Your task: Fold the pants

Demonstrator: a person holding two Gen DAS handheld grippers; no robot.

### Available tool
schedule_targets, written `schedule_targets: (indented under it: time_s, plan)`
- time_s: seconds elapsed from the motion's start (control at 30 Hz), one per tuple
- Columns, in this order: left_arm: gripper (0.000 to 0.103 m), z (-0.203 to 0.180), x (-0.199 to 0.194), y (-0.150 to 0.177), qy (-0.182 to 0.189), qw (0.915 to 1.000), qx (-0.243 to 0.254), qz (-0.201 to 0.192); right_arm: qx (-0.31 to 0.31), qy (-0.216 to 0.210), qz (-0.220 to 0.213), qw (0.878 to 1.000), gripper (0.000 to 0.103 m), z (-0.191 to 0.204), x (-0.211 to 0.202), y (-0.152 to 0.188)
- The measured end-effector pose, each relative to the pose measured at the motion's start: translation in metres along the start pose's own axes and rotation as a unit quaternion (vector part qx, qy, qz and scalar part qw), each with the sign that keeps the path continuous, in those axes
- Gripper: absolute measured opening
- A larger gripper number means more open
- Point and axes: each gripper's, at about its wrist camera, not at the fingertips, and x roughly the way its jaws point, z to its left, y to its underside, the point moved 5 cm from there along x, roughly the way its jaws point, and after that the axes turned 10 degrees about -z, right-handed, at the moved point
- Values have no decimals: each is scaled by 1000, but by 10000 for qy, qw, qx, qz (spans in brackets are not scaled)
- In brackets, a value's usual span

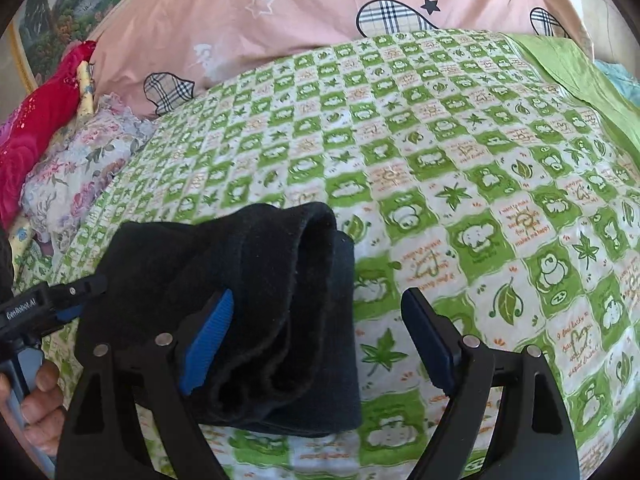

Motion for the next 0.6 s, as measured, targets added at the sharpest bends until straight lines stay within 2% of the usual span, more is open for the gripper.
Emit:
schedule_targets:
  time_s: [0.2, 0.3, 0.43, 0.6]
  plan:
    - [87, 2, 11, 2, 9, 9999, -33, 149, 125, -244, 87, 9996, 82, -6, 5, 6]
    - [87, 4, 15, 5, 19, 9998, -40, 204, 422, -518, 184, 9976, 77, -10, 9, 9]
    - [87, 3, 20, 8, -39, 9997, 22, 227, 481, -751, 220, 9958, 70, -6, 8, 10]
    - [83, 1, 24, 11, 0, 9996, 18, 264, 835, -1081, 347, 9900, 69, -10, 13, 14]
